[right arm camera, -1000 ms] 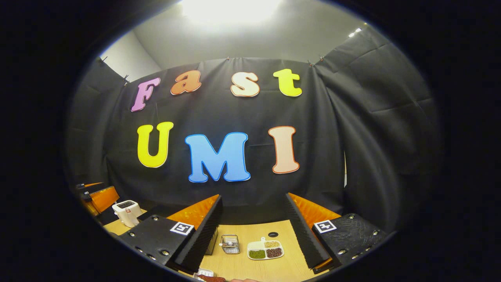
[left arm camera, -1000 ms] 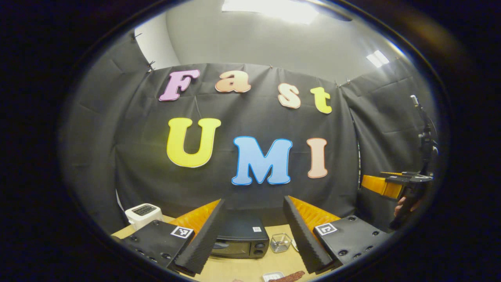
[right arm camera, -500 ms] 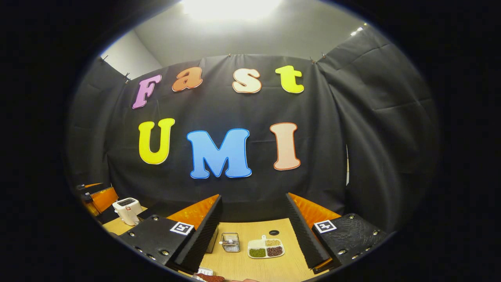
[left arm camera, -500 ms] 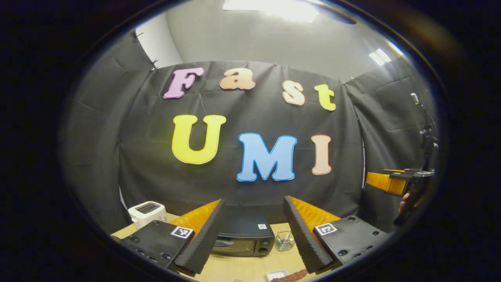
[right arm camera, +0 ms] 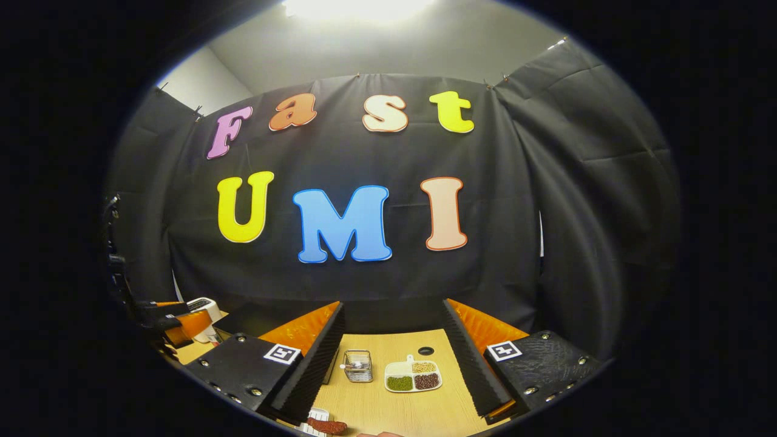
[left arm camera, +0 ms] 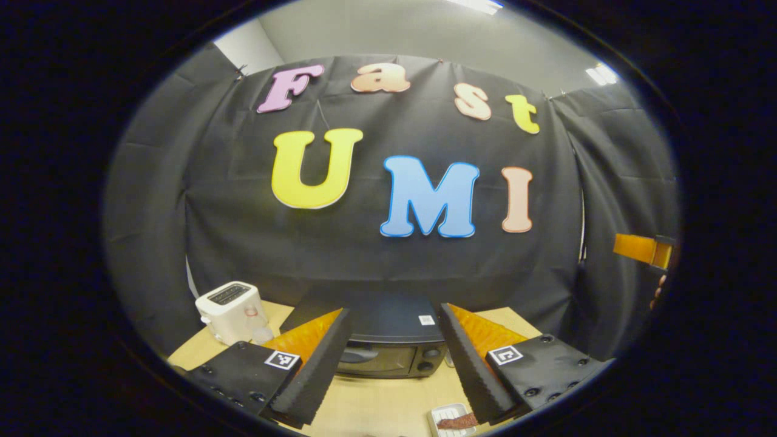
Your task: Open the electric oven with the left hand, put the food in, and close the electric oven.
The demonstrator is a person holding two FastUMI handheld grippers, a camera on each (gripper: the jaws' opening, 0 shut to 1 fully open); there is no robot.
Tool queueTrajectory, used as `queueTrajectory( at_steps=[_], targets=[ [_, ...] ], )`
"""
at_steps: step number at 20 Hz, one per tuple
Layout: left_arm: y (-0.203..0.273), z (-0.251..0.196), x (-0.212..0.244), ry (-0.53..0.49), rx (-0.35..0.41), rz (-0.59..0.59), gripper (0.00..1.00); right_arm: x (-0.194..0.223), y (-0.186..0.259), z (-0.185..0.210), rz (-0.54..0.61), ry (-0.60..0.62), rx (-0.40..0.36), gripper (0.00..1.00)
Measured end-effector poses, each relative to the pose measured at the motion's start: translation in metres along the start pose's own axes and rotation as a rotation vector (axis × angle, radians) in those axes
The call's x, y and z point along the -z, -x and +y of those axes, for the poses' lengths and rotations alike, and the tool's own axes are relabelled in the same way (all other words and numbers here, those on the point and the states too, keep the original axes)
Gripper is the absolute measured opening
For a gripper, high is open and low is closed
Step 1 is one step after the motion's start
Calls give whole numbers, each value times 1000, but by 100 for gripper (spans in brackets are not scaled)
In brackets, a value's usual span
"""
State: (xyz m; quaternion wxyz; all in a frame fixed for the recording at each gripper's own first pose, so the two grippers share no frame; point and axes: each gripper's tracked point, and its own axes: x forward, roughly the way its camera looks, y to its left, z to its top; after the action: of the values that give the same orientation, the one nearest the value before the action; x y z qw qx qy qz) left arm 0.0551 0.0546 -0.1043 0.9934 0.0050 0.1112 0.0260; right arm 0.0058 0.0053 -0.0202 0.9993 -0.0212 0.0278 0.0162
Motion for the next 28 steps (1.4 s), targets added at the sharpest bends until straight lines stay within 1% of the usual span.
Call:
queueTrajectory(
  at_steps=[1, 2, 3, 5, 6, 10, 12, 14, 15, 16, 19, 20, 21, 22, 24, 26, 28],
  targets=[
    [-9, 6, 11, 3, -1, 25, 97, 3, 0, 1, 10, 8, -3, 96],
    [-20, 12, 24, 5, -3, 51, 97, 6, 1, 3, 20, 15, -5, 96],
    [-29, 20, 35, 12, -6, 75, 100, 8, 2, 4, 27, 23, -9, 96],
    [-50, 35, 57, 32, -14, 122, 100, 10, 2, 5, 36, 34, -9, 96],
    [-62, 42, 70, 38, -17, 153, 98, 11, 2, 5, 42, 35, -6, 96],
    [-105, 68, 110, 25, -39, 247, 98, 17, 3, 5, 75, 36, 2, 96],
    [-119, 73, 126, 54, -39, 283, 98, 16, 3, 3, 77, 57, 8, 96],
    [-129, 79, 133, 26, -47, 290, 100, 14, 3, 3, 78, 65, 14, 96],
    [-133, 83, 135, 11, -55, 289, 97, 13, 3, 4, 78, 67, 15, 96],
    [-138, 85, 135, 8, -58, 286, 100, 13, 4, 5, 78, 71, 15, 96],
    [-148, 86, 138, -40, -59, 291, 97, 10, 6, 5, 72, 90, 20, 96],
    [-143, 86, 137, -73, -47, 290, 100, 11, 7, 6, 72, 93, 20, 96],
    [-147, 86, 141, -109, -40, 293, 93, 11, 7, 6, 74, 92, 20, 96],
    [-148, 86, 140, -117, -38, 274, 98, 12, 7, 7, 76, 87, 20, 96],
    [-146, 85, 145, -82, -42, 283, 98, 14, 6, 10, 82, 75, 15, 96],
    [-138, 89, 146, -92, -45, 292, 100, 16, 5, 13, 85, 63, 9, 96],
    [-126, 88, 151, -91, -47, 293, 98, 18, 5, 17, 88, 50, 3, 96]
  ],
)
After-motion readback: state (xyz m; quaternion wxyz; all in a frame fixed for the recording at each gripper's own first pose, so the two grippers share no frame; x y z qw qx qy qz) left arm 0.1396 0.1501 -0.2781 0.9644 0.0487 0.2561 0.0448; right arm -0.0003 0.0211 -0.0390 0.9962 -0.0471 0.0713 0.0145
